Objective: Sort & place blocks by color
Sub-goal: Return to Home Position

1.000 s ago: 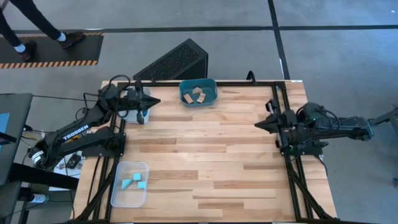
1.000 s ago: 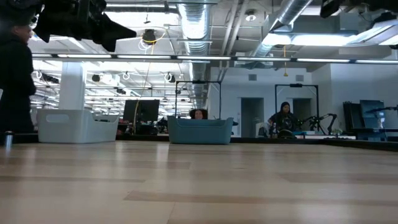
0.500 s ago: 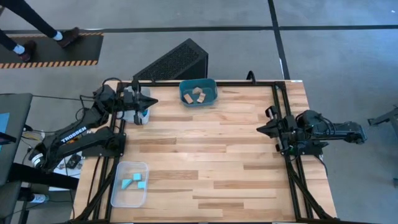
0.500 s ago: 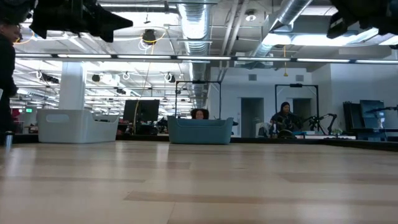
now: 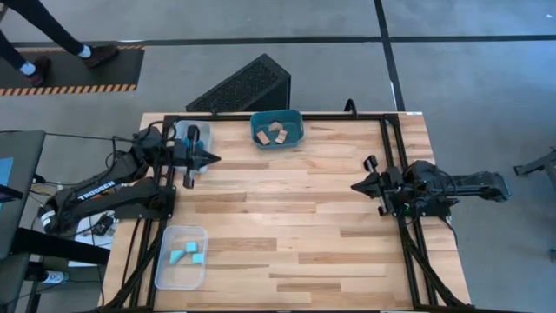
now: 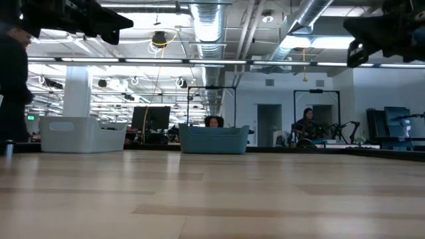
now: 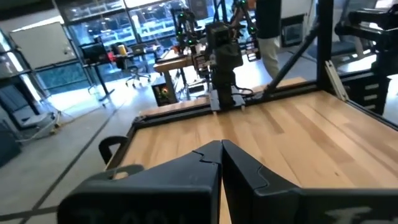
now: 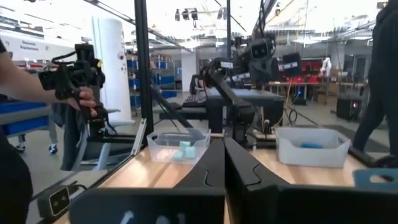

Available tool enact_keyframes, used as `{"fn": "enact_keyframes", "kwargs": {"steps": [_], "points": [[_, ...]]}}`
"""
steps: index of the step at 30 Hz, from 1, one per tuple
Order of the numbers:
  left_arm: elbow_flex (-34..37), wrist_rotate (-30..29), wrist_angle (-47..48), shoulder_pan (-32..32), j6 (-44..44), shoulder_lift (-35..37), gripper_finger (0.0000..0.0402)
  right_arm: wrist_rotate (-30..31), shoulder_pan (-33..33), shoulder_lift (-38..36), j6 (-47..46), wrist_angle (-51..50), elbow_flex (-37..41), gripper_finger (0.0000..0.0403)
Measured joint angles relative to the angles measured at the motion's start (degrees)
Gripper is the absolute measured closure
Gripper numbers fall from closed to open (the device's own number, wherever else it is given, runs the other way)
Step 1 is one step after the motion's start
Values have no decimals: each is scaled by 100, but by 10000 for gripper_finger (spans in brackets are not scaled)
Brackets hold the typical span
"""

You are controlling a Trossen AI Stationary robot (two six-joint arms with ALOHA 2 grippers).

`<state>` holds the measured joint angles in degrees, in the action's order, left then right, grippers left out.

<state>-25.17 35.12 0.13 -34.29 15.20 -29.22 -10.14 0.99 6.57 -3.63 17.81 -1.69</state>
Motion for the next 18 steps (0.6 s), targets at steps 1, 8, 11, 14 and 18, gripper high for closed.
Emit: {"fn": "enact_keyframes", "kwargs": {"steps": [1, 8, 11, 14, 18], "points": [[0, -65, 34, 71, 19, 22, 401, 3, 0, -2, -41, 71, 79, 394], [839, -281, -1151, 217, -1063, 548, 401, 14, -26, 4, -130, 167, 120, 393], [1390, -549, -1851, 217, -1740, 925, 401, -1, -26, 3, -123, 223, 122, 394], [1750, -850, -2172, 272, -2168, 1338, 401, -4, -26, 4, -151, 218, 124, 393], [1969, -1481, -2173, 729, -2289, 1637, 401, -8, -24, 4, -148, 208, 126, 392]]}}
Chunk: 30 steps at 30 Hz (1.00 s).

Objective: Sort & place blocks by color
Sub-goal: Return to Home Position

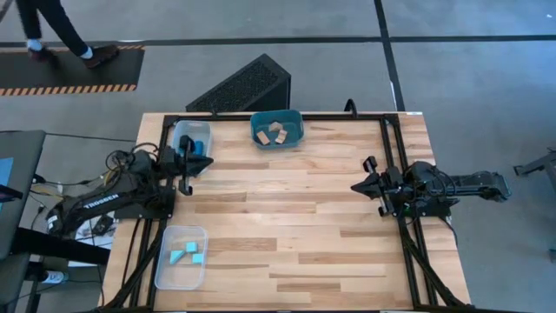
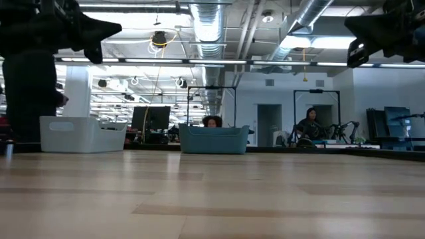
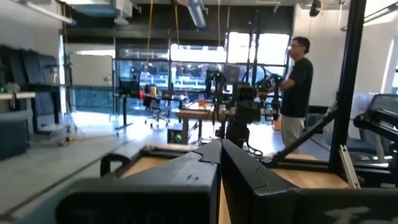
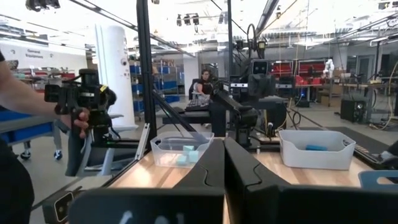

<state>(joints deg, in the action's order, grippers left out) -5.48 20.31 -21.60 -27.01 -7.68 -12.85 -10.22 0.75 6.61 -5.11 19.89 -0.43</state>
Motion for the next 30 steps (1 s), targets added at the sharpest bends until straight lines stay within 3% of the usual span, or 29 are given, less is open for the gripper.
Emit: {"fn": "enact_keyframes", "kwargs": {"steps": [11, 16, 21, 24, 30], "points": [[239, -2114, 60, 2376, 648, -187, 401, -16, 2, 2, 57, -95, 7, 392], [239, -2297, 1038, 2708, 825, 379, 401, -19, 9, 1, 57, -132, 7, 391], [235, -2081, 2250, 2705, 619, 1290, 401, -17, 13, 0, 60, -195, 9, 388], [261, -1924, 2463, 2706, 594, 1225, 401, -20, 13, 4, 187, -370, 11, 387], [486, -1985, 1954, 2704, 683, 1188, 401, -28, -88, 7, 202, -598, 11, 389]]}}
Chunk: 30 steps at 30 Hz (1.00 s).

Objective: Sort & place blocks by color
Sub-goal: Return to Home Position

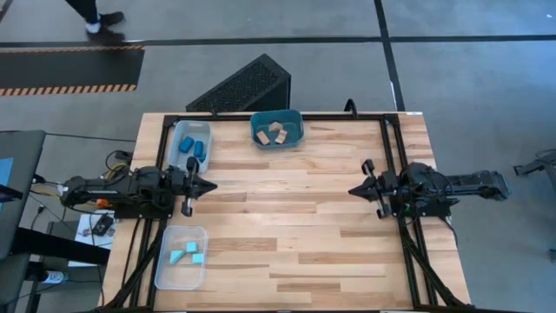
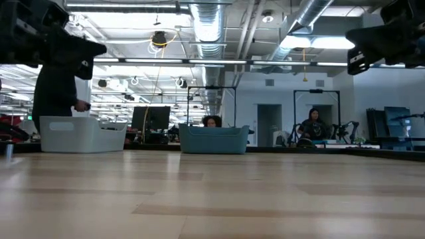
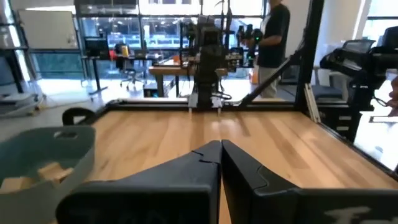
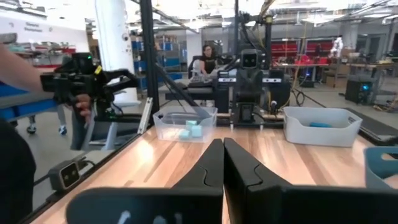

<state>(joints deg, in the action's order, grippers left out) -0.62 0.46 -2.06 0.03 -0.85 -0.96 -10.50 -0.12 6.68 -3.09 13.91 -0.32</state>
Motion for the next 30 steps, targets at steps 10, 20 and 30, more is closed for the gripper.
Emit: {"fn": "enact_keyframes", "kwargs": {"steps": [10, 20, 30], "points": [[4, -110, 44, 0, -306, -321, 401, -3, -285, 0, 18, -486, 2, 386], [10, -115, 41, 0, -173, -327, 401, 7, -626, -2, 314, -469, 7, 386], [17, -115, 39, 0, -147, -327, 401, 452, -723, -5, 1395, 614, -140, 385]]}}
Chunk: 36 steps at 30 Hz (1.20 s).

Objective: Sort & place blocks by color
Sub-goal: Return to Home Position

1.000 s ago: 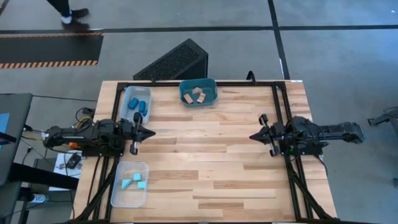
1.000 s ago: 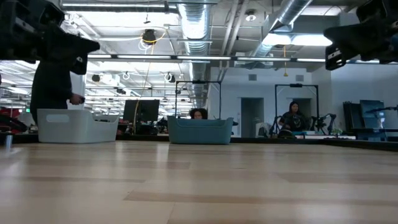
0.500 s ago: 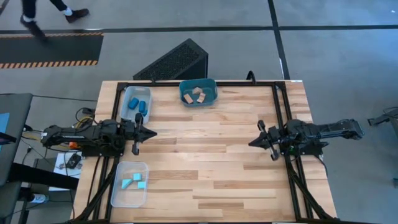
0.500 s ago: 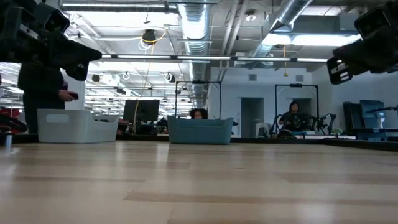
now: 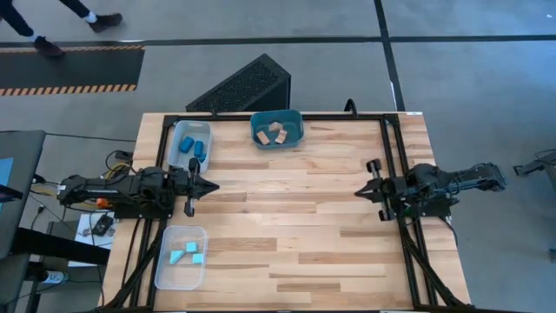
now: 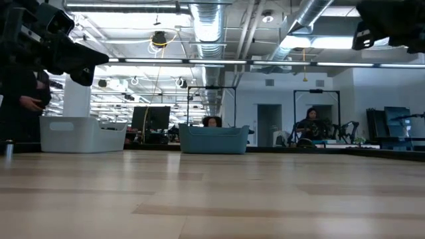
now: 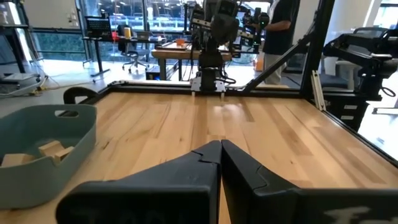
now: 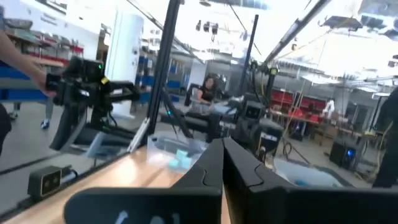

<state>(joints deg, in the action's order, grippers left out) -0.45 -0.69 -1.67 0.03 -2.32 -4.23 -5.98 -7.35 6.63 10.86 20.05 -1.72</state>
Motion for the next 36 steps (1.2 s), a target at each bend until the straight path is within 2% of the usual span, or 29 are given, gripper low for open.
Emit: {"fn": "enact_keyframes", "kwargs": {"steps": [9, 19, 25, 28, 32, 36], "points": [[3, 2, 0, 0, -1, 0, 401, 0, 0, 7, 13, -366, -13, 367], [7, 2, 0, 0, -26, 1, 401, -4, 0, 5, 15, -1278, -19, 371], [9, 21, -183, 46, -25, 423, 401, 4, 76, -209, -26, -1733, 123, 369], [9, -5, -279, 48, -8, 425, 401, 30, 354, -666, -29, -1700, 114, 369], [9, -4, 8, 44, -58, 411, 401, 11, 512, -659, -31, -1109, 125, 371], [9, 0, -8, -39, -25, 412, 401, 6, 605, -647, -31, -1250, 127, 371]]}}
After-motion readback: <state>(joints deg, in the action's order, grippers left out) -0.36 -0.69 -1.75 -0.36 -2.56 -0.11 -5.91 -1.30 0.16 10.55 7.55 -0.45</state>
